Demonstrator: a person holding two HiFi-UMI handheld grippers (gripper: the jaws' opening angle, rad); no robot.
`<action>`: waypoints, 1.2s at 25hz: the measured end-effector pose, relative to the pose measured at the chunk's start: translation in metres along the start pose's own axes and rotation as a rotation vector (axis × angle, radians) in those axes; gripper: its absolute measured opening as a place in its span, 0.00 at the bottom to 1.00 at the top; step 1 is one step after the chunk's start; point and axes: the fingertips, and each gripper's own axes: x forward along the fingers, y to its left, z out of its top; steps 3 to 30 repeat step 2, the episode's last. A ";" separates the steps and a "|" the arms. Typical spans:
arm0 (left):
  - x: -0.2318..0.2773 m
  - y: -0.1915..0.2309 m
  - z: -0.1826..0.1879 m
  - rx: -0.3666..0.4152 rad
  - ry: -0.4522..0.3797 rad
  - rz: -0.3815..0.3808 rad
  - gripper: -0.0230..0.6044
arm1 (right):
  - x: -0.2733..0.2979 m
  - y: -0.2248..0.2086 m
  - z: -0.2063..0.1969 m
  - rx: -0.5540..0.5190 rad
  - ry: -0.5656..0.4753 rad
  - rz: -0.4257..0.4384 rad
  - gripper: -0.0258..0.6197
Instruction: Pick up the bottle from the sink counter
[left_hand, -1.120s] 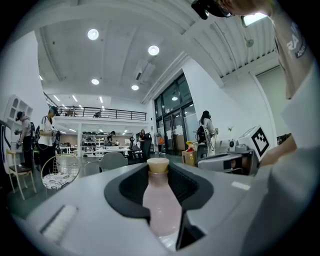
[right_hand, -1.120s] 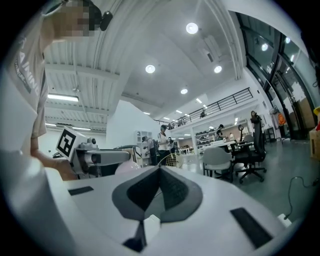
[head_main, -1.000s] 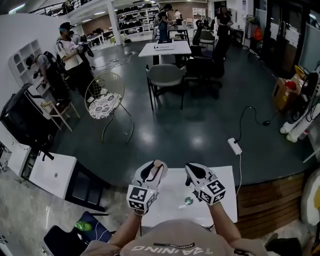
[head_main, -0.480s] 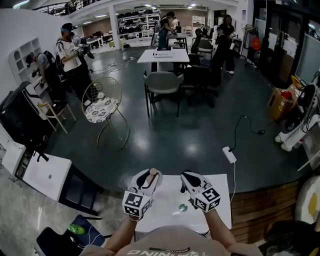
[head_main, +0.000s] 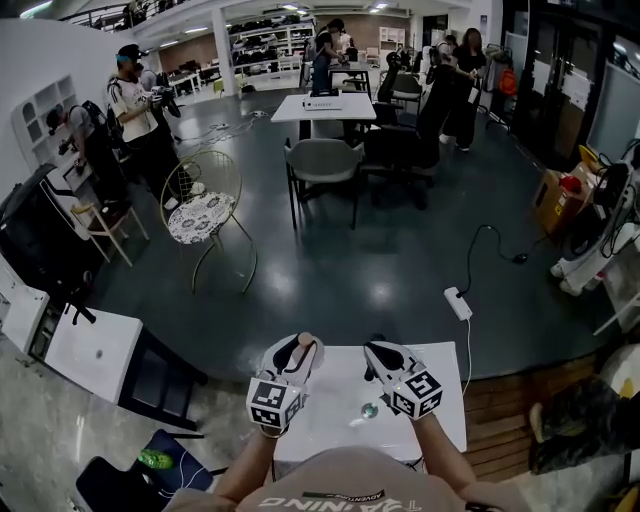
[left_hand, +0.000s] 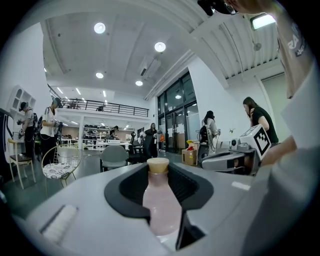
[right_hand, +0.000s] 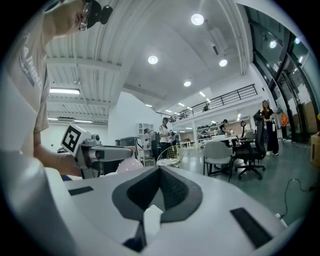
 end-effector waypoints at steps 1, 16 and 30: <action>0.000 0.002 -0.001 0.000 0.000 0.001 0.24 | 0.000 -0.001 0.000 0.001 -0.001 -0.005 0.05; 0.001 0.004 -0.001 0.000 -0.001 0.002 0.24 | 0.000 -0.001 0.000 0.001 -0.003 -0.011 0.05; 0.001 0.004 -0.001 0.000 -0.001 0.002 0.24 | 0.000 -0.001 0.000 0.001 -0.003 -0.011 0.05</action>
